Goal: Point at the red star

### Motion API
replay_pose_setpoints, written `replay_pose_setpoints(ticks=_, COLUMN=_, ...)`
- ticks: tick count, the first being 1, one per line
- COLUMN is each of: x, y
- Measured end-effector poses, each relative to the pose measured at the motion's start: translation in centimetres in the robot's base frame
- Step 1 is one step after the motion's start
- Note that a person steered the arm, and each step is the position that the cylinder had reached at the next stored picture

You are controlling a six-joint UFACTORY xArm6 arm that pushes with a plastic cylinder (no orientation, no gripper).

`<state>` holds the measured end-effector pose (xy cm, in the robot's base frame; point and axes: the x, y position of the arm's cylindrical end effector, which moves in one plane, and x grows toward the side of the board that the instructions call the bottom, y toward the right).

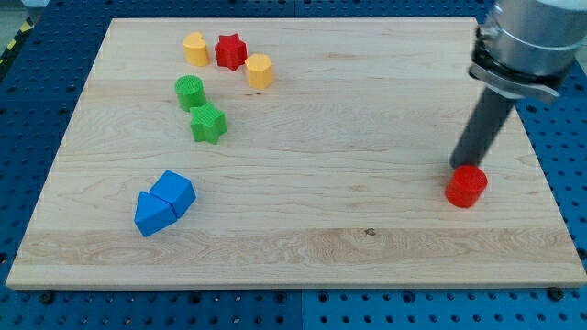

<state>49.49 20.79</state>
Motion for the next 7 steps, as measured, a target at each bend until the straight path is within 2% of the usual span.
replay_pose_setpoints(ticks=2, x=0.9, y=0.0)
replay_pose_setpoints(ticks=4, x=-2.9, y=-4.9)
replay_pose_setpoints(ticks=5, x=-4.5, y=-9.7)
replay_pose_setpoints(ticks=7, x=-10.1, y=-20.2)
